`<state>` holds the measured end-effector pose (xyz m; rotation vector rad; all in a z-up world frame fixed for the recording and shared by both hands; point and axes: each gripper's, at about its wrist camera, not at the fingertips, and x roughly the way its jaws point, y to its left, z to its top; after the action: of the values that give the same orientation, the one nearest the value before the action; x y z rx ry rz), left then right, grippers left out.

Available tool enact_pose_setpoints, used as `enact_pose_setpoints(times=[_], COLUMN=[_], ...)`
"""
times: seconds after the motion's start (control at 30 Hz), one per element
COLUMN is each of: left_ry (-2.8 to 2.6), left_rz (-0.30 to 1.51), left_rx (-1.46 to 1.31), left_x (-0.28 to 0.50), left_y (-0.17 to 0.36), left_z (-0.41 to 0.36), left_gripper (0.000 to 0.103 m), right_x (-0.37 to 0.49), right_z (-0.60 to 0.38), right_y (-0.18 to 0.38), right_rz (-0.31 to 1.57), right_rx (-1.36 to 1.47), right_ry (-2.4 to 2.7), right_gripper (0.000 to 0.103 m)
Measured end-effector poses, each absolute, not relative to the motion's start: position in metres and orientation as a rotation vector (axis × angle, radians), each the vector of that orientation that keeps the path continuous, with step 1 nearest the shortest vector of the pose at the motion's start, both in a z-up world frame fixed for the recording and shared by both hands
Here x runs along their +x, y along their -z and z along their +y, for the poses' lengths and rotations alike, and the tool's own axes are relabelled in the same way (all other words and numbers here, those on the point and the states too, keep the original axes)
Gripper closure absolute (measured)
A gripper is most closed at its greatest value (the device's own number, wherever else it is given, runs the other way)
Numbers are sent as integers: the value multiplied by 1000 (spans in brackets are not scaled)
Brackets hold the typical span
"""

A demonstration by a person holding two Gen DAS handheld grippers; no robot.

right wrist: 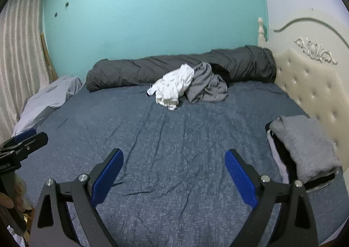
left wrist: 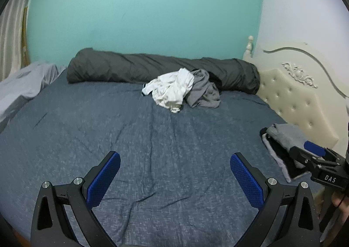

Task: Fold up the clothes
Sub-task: 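Reach the right gripper to the white shirt and grasp it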

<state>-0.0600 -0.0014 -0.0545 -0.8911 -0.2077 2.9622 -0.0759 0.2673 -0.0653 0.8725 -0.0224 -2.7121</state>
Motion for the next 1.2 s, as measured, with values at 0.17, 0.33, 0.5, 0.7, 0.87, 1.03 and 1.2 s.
enact_pose_setpoints(times=[0.17,0.33,0.5,0.7,0.87,1.03,1.2], left_ry=[-2976,-2984,-3004,-2981,-2981,-3002,-3018], left_rz=[-246,-289,-386,-588,-628,-713,-847], left_rx=[-950,-985,-1019,-1105,-1154,-1151,-1133], left_x=[-95,-130,-168,-202,-223,-233,-245], left_y=[94,133,176,235,266,280,288], left_z=[-21,-39,-62,-95,-113,-137,-168], left_gripper=[0,0,0,0,0,0,0], right_x=[-106,-144,-190,-244,-298,-355,-412], right_z=[256,241,226,211,196,181,156], right_y=[97,129,162,206,228,234,237], right_rz=[0,29,49,46,75,47,86], right_rx=[919,959,1004,1055,1054,1052,1003], right_ry=[2686,2657,2632,2623,2614,2607,2605], right_gripper=[8,8,8,8,8,8,8])
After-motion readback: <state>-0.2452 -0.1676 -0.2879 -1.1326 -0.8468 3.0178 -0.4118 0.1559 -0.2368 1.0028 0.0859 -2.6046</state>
